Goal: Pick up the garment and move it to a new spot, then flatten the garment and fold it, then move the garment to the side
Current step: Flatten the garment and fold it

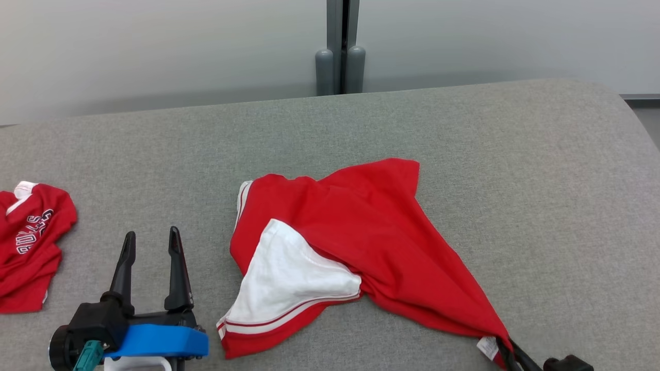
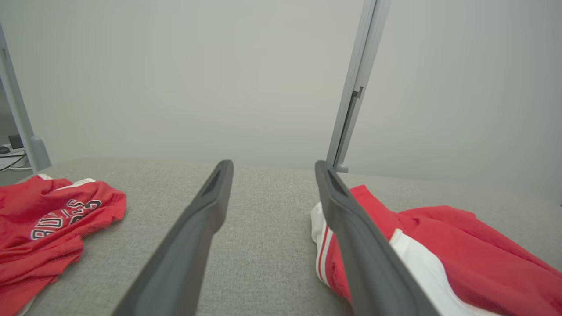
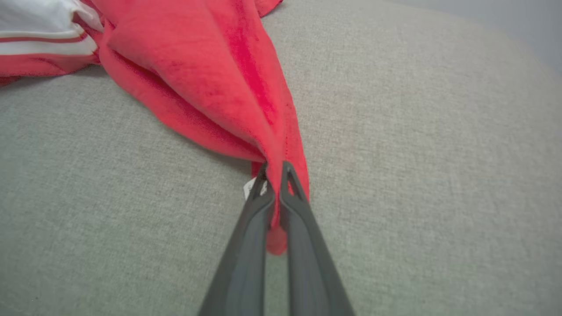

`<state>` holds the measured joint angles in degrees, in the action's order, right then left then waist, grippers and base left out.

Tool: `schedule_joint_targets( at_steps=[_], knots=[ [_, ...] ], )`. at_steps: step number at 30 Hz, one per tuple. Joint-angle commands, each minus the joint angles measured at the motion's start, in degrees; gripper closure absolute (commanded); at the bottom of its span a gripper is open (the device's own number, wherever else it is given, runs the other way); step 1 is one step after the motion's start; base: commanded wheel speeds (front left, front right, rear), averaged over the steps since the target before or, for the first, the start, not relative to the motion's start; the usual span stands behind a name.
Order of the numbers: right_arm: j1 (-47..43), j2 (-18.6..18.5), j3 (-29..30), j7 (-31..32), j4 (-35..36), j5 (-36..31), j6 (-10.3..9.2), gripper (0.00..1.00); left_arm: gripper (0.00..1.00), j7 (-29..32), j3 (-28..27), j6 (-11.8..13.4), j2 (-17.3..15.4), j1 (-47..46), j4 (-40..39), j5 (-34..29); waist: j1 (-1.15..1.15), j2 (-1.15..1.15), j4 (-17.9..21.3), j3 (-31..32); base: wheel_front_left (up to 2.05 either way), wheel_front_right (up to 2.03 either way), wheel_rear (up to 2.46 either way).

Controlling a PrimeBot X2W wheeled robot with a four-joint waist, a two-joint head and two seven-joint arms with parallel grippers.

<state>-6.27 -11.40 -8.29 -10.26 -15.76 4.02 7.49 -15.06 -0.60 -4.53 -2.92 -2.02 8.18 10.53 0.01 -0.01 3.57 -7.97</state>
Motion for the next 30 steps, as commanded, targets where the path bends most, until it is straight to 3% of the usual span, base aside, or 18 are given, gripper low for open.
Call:
schedule_joint_targets(
  at_steps=[1,2,4,16,30],
  knots=[
    [-2.37,-0.12,0.31,1.12,1.59,0.26,0.01,1.00,0.00,-0.17,0.25,0.26,0.05,0.70,-0.12,0.13,-0.01,0.01,0.38,0.47,0.00,0.00,0.00],
    [-3.30,-0.04,0.47,1.51,2.56,0.42,0.01,1.00,0.00,-0.17,0.35,0.33,0.05,0.68,-0.19,0.14,-0.01,0.01,0.45,0.56,0.00,0.00,0.00],
    [-4.31,0.55,0.46,1.65,4.51,0.97,0.01,0.00,0.00,-0.17,0.46,0.45,0.06,1.11,-0.28,0.30,-0.01,0.01,0.65,0.90,0.00,0.00,0.00],
    [2.76,3.33,0.03,-3.31,14.15,4.36,0.01,0.00,0.00,-0.17,-0.51,0.15,0.06,1.88,-0.22,-0.47,-0.01,0.01,0.28,2.26,0.00,0.00,0.00],
    [10.03,8.16,0.67,-4.98,8.28,2.86,0.01,0.00,0.00,-0.17,-1.44,-0.85,0.06,0.88,0.76,-1.64,-0.01,0.01,-1.09,2.42,0.00,0.00,0.00]
  ],
)
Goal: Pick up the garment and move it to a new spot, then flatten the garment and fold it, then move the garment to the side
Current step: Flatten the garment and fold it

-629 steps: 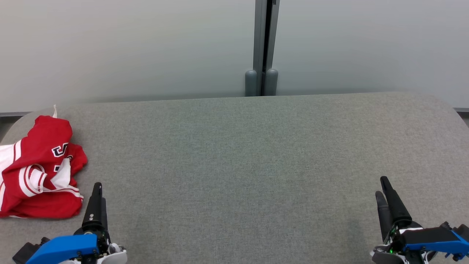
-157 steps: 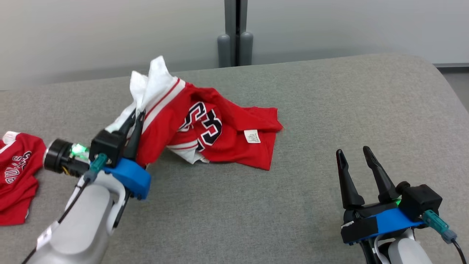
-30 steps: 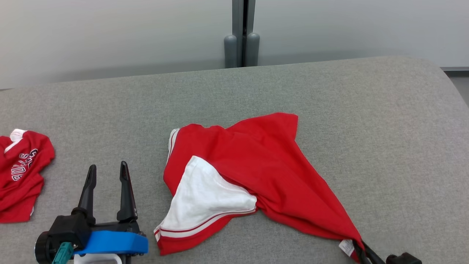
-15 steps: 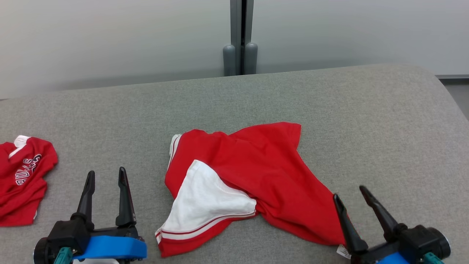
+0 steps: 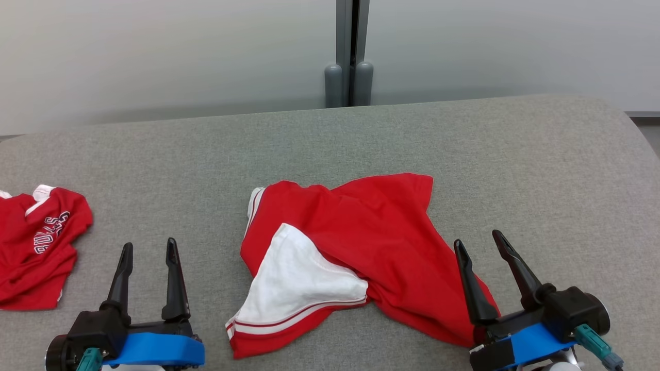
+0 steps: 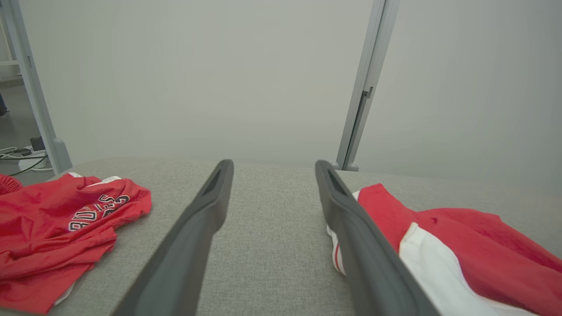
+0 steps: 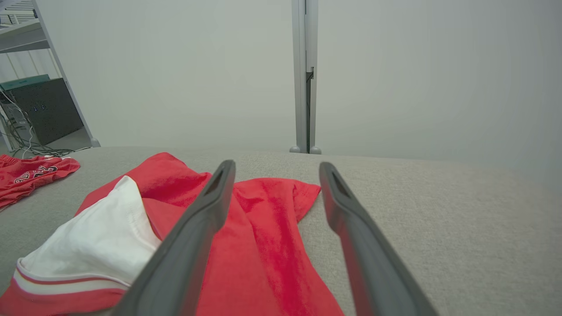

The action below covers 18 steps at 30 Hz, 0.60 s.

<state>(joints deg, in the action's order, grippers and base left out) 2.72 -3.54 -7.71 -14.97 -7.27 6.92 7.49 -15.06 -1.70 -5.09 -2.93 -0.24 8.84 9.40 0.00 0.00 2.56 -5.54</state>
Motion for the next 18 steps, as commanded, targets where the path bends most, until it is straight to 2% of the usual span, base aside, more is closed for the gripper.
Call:
schedule_joint_targets(
  at_steps=[1,5,9,14,18],
  knots=[
    [1.04,0.41,0.06,-0.28,-0.33,-0.10,0.01,0.00,0.00,-0.17,-0.34,-0.43,0.07,-1.00,0.24,-0.62,0.00,0.00,-0.11,0.00,0.00,0.00,0.00],
    [1.19,0.54,-0.21,-0.30,-0.45,-0.16,0.01,0.00,0.00,-0.17,0.14,-0.97,-0.19,-2.40,1.32,-1.69,0.00,0.00,-0.22,-0.09,0.00,0.00,0.00],
    [1.95,0.61,-0.48,-0.30,-0.69,-0.34,0.01,0.00,0.00,-0.16,2.41,-1.93,-1.80,-6.88,5.60,-2.37,0.00,0.00,-0.38,-0.44,0.00,0.00,0.00],
    [3.33,0.60,-1.37,-0.30,-0.99,-0.57,0.01,0.00,0.00,1.22,7.86,-2.49,-4.98,-16.97,14.64,-1.49,0.00,0.00,0.33,-1.45,0.00,0.00,0.00],
    [4.42,0.60,-1.38,-0.30,-0.58,-0.41,0.01,0.00,0.00,4.56,14.87,-2.55,-7.67,-24.10,20.75,1.16,0.00,0.00,1.75,-2.97,0.00,0.00,0.00]
  ],
)
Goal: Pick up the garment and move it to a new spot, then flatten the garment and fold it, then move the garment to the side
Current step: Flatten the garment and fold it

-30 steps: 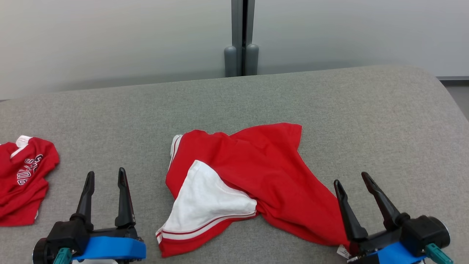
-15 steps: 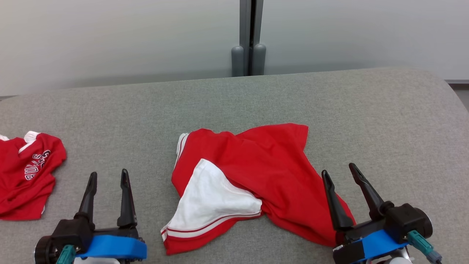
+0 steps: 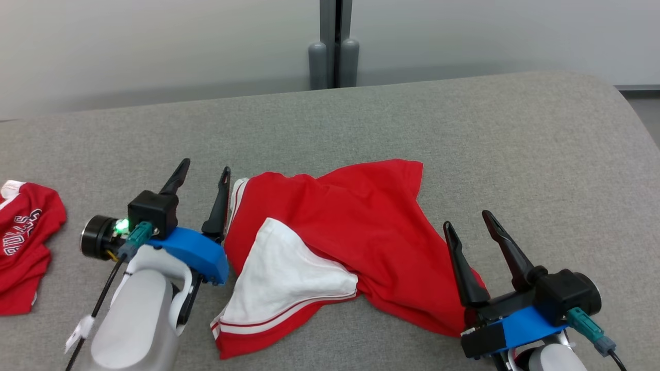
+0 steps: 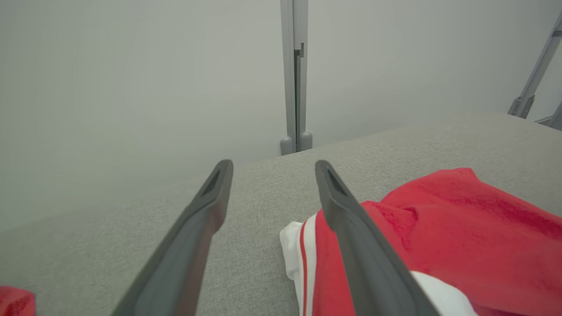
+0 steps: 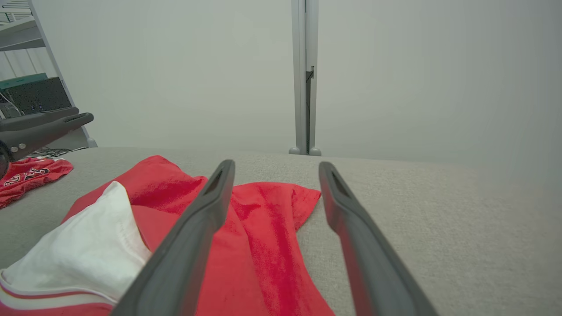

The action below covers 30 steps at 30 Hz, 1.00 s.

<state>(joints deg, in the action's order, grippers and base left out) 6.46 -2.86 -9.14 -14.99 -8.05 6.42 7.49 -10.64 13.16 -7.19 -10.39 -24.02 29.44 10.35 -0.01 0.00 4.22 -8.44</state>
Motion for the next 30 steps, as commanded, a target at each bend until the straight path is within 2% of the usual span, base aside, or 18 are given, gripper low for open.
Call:
schedule_joint_targets(
  at_steps=[1,9,16,23,25,26,30],
  knots=[
    [0.83,-0.10,0.29,-0.28,0.27,0.14,0.01,0.00,0.00,0.63,1.79,-0.29,-0.80,-1.94,1.15,1.05,0.01,0.00,0.38,-0.45,0.00,0.00,0.00],
    [1.57,-0.07,1.08,-0.28,0.60,0.67,0.01,0.00,0.00,7.93,12.86,-0.26,-3.90,-10.27,10.84,8.47,0.01,0.00,2.47,-3.03,0.00,0.00,0.00],
    [2.00,-0.07,1.23,-0.26,0.57,0.54,0.01,0.00,0.00,14.90,21.43,-0.25,-4.76,-12.47,17.81,14.61,0.01,0.00,2.97,-3.99,0.00,0.00,0.00],
    [2.77,-0.07,0.88,-0.26,0.05,0.28,0.01,0.00,0.00,18.40,28.63,-0.27,-5.23,-12.38,20.82,21.26,0.01,0.00,3.26,-3.96,0.00,0.00,0.00],
    [2.78,-0.07,0.47,-0.26,-0.04,0.18,0.01,0.00,0.48,18.17,30.77,-0.27,-5.33,-12.36,21.74,21.71,0.01,0.00,3.50,-3.84,0.00,0.00,0.00],
    [2.76,-0.07,0.34,-0.26,-0.06,0.12,0.01,0.00,1.00,17.72,32.16,-0.27,-5.52,-12.69,21.92,21.44,0.01,0.00,3.64,-3.81,0.00,0.00,0.00],
    [2.50,-0.07,0.50,-0.26,0.47,0.03,0.01,0.00,1.00,13.58,33.10,-0.25,-6.57,-15.61,22.50,22.80,0.01,0.00,3.90,-3.88,0.00,0.00,0.00]
  ],
)
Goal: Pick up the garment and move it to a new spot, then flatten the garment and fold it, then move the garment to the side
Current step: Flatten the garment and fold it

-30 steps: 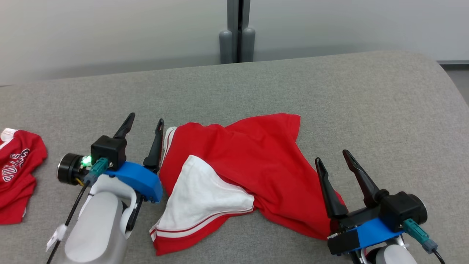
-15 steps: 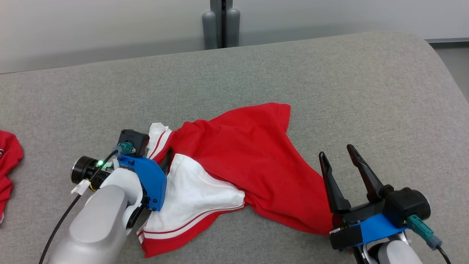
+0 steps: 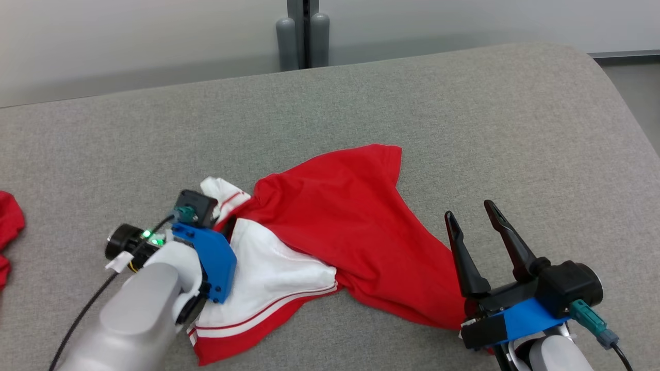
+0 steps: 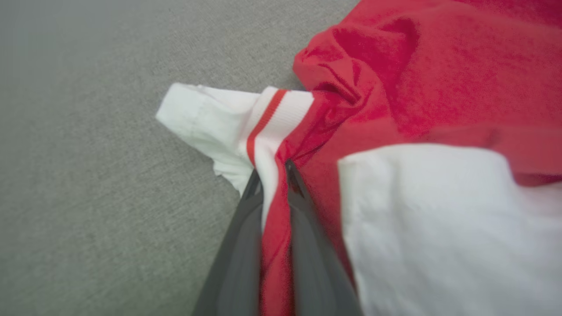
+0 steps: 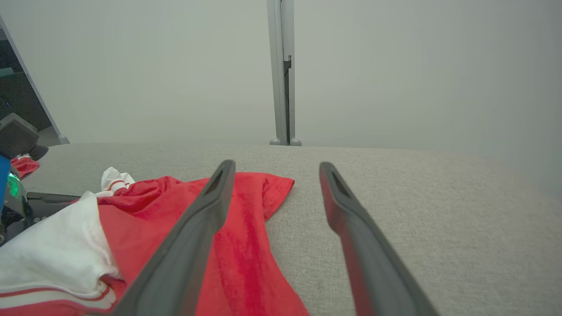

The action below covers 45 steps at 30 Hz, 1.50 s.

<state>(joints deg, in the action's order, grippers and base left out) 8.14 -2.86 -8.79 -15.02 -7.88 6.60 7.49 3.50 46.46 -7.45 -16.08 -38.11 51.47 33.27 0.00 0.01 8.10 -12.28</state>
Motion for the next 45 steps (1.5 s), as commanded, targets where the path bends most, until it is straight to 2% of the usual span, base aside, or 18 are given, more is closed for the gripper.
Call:
schedule_joint_targets(
  at_steps=[1,9,15,16,17,18,22,26,28,35,45],
  knots=[
    [0.69,-0.06,0.32,-0.23,0.45,-0.27,0.01,0.00,1.00,-2.13,-0.48,0.01,-1.16,-2.89,0.66,-0.10,0.00,-0.01,0.06,-0.05,0.00,0.00,0.00],
    [1.45,-0.08,0.27,-0.23,0.61,-0.43,0.01,0.00,1.00,-12.17,-3.23,0.94,-3.52,-13.79,4.70,-1.26,0.00,-0.01,1.62,-0.99,0.00,0.00,0.00],
    [1.43,-0.08,0.11,-0.22,0.82,0.21,0.01,0.00,1.00,-16.42,-4.46,1.90,-3.00,-16.96,8.52,-1.14,0.00,-0.01,2.81,-1.98,0.00,0.00,0.00],
    [1.48,-0.07,0.08,-0.22,0.86,0.27,0.01,0.00,0.97,-16.83,-4.55,1.89,-2.85,-17.05,9.21,-0.96,0.00,-0.01,2.84,-2.24,0.00,0.00,0.00],
    [1.59,-0.08,0.02,-0.22,0.83,0.44,0.01,0.00,0.18,-17.10,-4.54,1.75,-2.82,-17.13,9.87,-0.90,0.00,-0.01,2.84,-2.43,0.00,0.00,0.00],
    [1.65,-0.07,0.00,-0.22,0.81,0.59,0.01,0.00,0.00,-17.55,-4.72,1.70,-2.58,-17.12,10.30,-0.75,0.00,-0.01,2.77,-2.57,0.00,0.00,0.00],
    [1.26,-0.08,0.39,-0.23,0.68,0.79,0.01,0.00,0.00,-18.64,-6.39,2.97,-1.91,-15.77,10.00,-0.50,0.00,-0.01,1.88,-2.26,0.00,0.00,0.00],
    [0.36,-0.08,1.05,-0.22,0.51,0.55,0.01,0.00,0.00,-18.71,-10.21,5.10,-2.08,-11.72,2.21,-1.88,0.00,-0.01,0.28,-1.28,0.00,0.00,0.00],
    [-0.07,-0.08,1.38,-0.22,0.57,0.53,0.01,0.00,0.00,-18.73,-12.11,5.41,-2.01,-8.98,-1.94,-2.63,0.00,-0.01,-0.57,-0.65,0.00,0.00,0.00],
    [-1.02,-0.09,1.34,-0.22,0.11,0.67,0.01,0.00,0.00,-18.75,-14.24,3.93,-0.55,0.43,-7.74,-4.16,0.00,-0.01,-2.67,1.05,0.00,0.00,0.00],
    [-2.32,-0.08,1.50,-0.22,0.67,0.34,0.01,0.00,0.00,-17.56,-12.04,1.18,1.05,6.83,-3.89,-1.73,0.00,-0.01,-3.22,1.58,0.00,0.00,0.00]
  ],
)
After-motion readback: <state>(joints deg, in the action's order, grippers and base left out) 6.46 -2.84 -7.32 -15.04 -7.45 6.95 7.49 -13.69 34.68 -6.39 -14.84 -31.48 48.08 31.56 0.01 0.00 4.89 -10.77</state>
